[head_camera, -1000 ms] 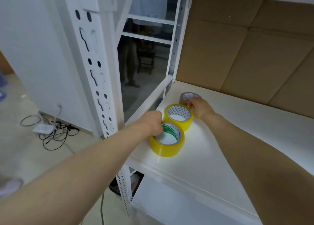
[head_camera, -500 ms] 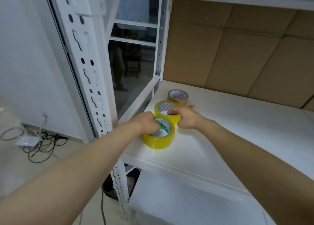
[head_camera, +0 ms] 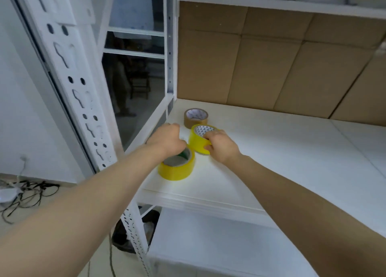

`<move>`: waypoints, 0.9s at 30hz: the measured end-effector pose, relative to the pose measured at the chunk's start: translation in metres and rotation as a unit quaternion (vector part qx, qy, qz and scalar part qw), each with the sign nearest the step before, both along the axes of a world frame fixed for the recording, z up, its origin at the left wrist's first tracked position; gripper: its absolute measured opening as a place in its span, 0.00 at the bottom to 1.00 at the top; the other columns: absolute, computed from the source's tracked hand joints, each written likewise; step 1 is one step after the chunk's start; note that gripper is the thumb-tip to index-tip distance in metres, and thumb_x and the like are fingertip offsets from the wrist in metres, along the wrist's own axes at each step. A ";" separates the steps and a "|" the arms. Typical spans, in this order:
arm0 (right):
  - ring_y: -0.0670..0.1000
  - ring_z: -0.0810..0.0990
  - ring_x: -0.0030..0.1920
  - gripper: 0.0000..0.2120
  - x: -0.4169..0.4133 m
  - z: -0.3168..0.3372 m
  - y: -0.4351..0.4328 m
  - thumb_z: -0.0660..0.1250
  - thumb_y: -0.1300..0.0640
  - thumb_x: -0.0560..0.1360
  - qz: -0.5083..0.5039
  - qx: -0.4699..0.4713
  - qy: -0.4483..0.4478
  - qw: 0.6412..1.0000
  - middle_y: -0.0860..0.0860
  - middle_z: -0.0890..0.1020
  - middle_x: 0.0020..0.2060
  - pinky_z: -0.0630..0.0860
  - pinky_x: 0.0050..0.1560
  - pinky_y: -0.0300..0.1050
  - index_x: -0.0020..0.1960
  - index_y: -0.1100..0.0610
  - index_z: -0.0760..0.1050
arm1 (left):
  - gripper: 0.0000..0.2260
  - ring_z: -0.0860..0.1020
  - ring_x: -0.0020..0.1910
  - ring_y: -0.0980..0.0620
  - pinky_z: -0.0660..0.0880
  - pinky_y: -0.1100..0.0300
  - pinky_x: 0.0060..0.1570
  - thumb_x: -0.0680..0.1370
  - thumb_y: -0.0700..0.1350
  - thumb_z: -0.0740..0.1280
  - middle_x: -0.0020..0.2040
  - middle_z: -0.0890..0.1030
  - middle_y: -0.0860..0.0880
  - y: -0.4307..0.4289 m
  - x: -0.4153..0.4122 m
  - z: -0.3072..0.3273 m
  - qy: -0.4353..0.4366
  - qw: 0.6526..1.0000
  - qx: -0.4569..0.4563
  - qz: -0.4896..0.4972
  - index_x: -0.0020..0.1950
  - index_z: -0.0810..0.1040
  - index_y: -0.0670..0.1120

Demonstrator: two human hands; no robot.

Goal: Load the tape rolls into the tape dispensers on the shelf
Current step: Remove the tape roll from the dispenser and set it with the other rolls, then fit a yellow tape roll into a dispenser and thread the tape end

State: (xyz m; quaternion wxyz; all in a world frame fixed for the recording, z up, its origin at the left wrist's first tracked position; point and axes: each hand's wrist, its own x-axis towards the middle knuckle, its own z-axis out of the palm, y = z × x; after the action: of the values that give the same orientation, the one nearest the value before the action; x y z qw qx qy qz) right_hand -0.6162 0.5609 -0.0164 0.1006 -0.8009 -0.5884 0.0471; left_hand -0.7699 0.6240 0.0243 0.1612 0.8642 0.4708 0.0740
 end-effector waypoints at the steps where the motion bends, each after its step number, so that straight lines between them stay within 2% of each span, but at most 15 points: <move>1: 0.59 0.66 0.68 0.19 0.005 0.001 -0.008 0.61 0.58 0.77 -0.018 0.013 0.005 1.000 0.58 0.73 0.65 0.69 0.63 0.49 0.67 0.57 0.68 | 0.24 0.68 0.69 0.42 0.69 0.52 0.65 0.75 0.47 0.64 0.71 0.68 0.41 -0.002 0.007 0.001 0.000 1.000 0.004 -0.010 0.70 0.67 0.43; 6: 0.57 0.65 0.68 0.19 0.034 0.011 -0.056 0.61 0.59 0.77 -0.075 0.028 -0.005 0.997 0.58 0.73 0.65 0.68 0.65 0.48 0.67 0.57 0.69 | 0.23 0.70 0.67 0.41 0.72 0.51 0.62 0.75 0.47 0.64 0.69 0.71 0.41 -0.028 0.047 0.002 0.022 0.997 0.013 -0.073 0.69 0.69 0.44; 14: 0.57 0.65 0.69 0.20 0.096 0.027 -0.158 0.61 0.61 0.77 -0.153 0.055 -0.003 0.987 0.57 0.72 0.67 0.66 0.66 0.47 0.69 0.57 0.68 | 0.22 0.69 0.68 0.42 0.71 0.52 0.60 0.75 0.46 0.63 0.69 0.70 0.42 -0.110 0.130 0.015 0.028 0.990 0.033 -0.137 0.69 0.69 0.45; 21: 0.56 0.65 0.69 0.19 0.182 0.041 -0.305 0.60 0.61 0.77 -0.216 0.071 -0.014 0.974 0.56 0.72 0.66 0.65 0.65 0.45 0.68 0.57 0.69 | 0.22 0.68 0.69 0.43 0.71 0.52 0.60 0.76 0.46 0.62 0.70 0.69 0.43 -0.235 0.239 0.025 0.035 0.976 0.052 -0.209 0.70 0.68 0.44; 27: 0.56 0.63 0.70 0.20 0.254 0.047 -0.442 0.61 0.61 0.77 -0.298 0.075 -0.013 0.952 0.57 0.71 0.67 0.67 0.67 0.50 0.69 0.56 0.67 | 0.19 0.72 0.65 0.44 0.72 0.53 0.53 0.76 0.46 0.62 0.67 0.72 0.44 -0.360 0.331 0.029 0.046 0.955 0.091 -0.278 0.67 0.71 0.44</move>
State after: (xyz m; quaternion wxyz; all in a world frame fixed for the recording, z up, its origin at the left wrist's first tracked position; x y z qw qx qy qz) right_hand -0.3617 0.1192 0.0302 0.1618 -0.9305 -0.3264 -0.0395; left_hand -0.4387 0.2643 0.0529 0.0741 0.9744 0.2103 0.0289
